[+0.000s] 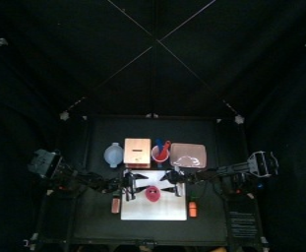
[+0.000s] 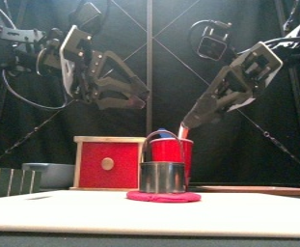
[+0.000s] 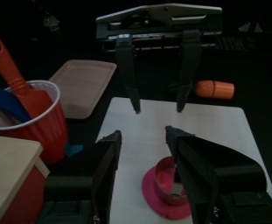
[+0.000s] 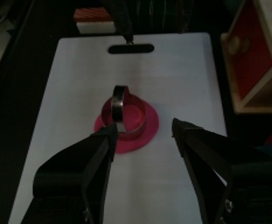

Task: Get the cutter from the drawer then cut the dough then place the extra dough in the bowl
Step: Cut the dough

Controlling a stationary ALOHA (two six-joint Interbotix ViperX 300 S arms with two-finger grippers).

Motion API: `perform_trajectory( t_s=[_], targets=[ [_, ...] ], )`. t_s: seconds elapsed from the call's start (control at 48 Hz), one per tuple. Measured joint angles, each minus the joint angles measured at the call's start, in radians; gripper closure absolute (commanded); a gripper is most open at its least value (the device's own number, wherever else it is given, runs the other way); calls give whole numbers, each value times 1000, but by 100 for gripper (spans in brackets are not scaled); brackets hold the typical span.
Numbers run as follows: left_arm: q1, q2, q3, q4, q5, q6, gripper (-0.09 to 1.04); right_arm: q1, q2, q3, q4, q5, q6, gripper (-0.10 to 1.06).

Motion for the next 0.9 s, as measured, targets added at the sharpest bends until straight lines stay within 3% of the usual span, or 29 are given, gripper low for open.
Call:
perform_trajectory(
  t_s=[0.125,0.292,0.438,0.542,0.792,0.896],
  targets=[
    [-6,17,-15,3,-2,0,14,9,9,2,25,-34,-8,10],
    [-40,35,-17,14,-51,-3,14,12,37,57,58,-215,-17,12],
    [-92,104,-17,12,-155,-8,14,18,115,91,146,-397,-28,16],
    [-120,163,-17,-15,-213,-15,14,37,181,92,221,-471,-81,19],
    [-124,230,-17,-64,-247,-43,14,100,255,48,425,-486,-276,20],
    [-124,232,-17,-64,-247,-43,14,124,255,44,480,-485,-310,20]
  ],
)
